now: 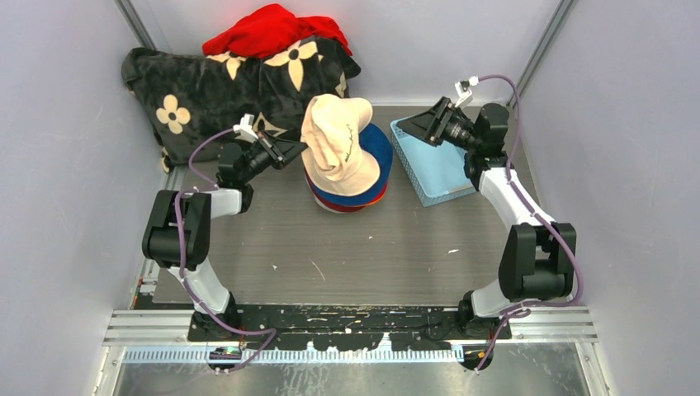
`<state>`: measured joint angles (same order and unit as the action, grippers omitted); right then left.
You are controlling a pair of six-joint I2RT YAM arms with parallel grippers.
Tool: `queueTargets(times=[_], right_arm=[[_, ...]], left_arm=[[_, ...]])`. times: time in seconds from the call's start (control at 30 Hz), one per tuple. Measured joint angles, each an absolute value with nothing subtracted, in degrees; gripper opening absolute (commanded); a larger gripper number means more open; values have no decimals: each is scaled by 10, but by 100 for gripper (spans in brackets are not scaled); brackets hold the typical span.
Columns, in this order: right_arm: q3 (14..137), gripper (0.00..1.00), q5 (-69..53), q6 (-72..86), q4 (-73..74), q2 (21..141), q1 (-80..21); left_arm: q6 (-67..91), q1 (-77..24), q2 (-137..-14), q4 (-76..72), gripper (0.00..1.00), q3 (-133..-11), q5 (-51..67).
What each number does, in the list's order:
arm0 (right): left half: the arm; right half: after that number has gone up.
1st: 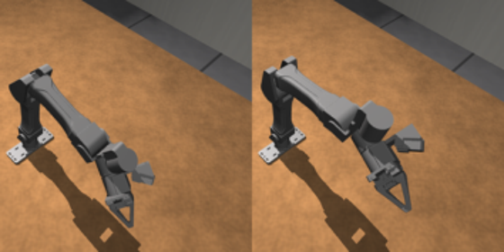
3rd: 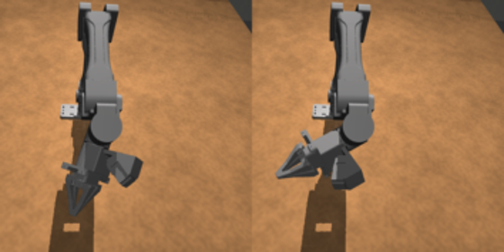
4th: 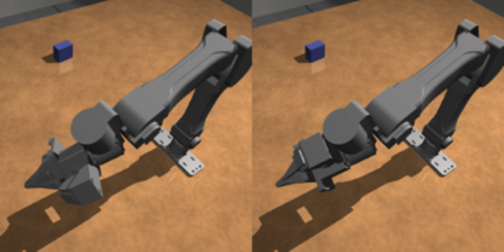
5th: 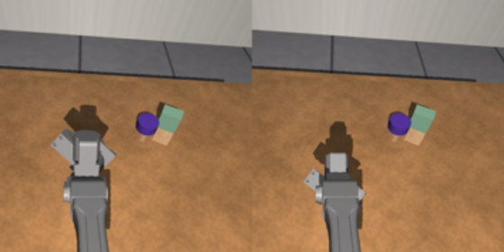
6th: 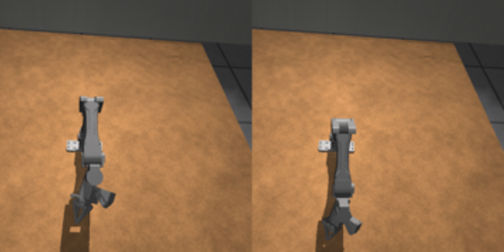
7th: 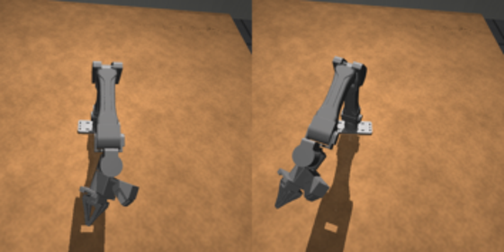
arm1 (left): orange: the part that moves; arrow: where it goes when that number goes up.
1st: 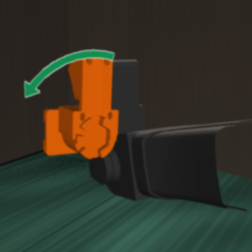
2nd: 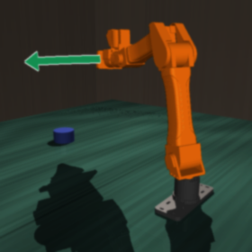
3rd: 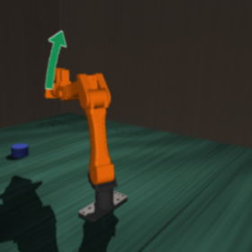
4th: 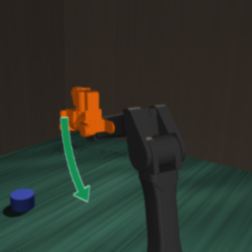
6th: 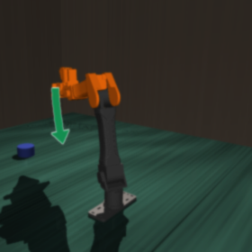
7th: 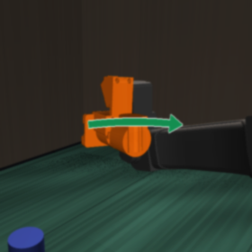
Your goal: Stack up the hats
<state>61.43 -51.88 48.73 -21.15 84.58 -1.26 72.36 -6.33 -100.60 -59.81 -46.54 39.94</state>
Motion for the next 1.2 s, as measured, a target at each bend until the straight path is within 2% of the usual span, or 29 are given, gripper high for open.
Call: queueTargets(times=[0.63,0.73,0.83,0.9,1.0,1.2], right_arm=[[714,62,-566,710,-581,1074,-77],[725,48,-573,761,-653,1109,-81],[734,20,-576,809,-710,1133,-82],[737,7,-577,831,-740,1141,-82],[737,1,-578,863,-775,1143,-82],[737,1,-578,894,-809,1143,-82]], left_arm=[[679,-90,-970,-494,0,-496,386],[674,-92,-970,-487,0,-498,385],[672,-92,-970,-484,0,-498,383],[670,-93,-970,-482,0,-499,382],[670,-93,-970,-478,0,-502,382],[670,-93,-970,-465,0,-507,382]])
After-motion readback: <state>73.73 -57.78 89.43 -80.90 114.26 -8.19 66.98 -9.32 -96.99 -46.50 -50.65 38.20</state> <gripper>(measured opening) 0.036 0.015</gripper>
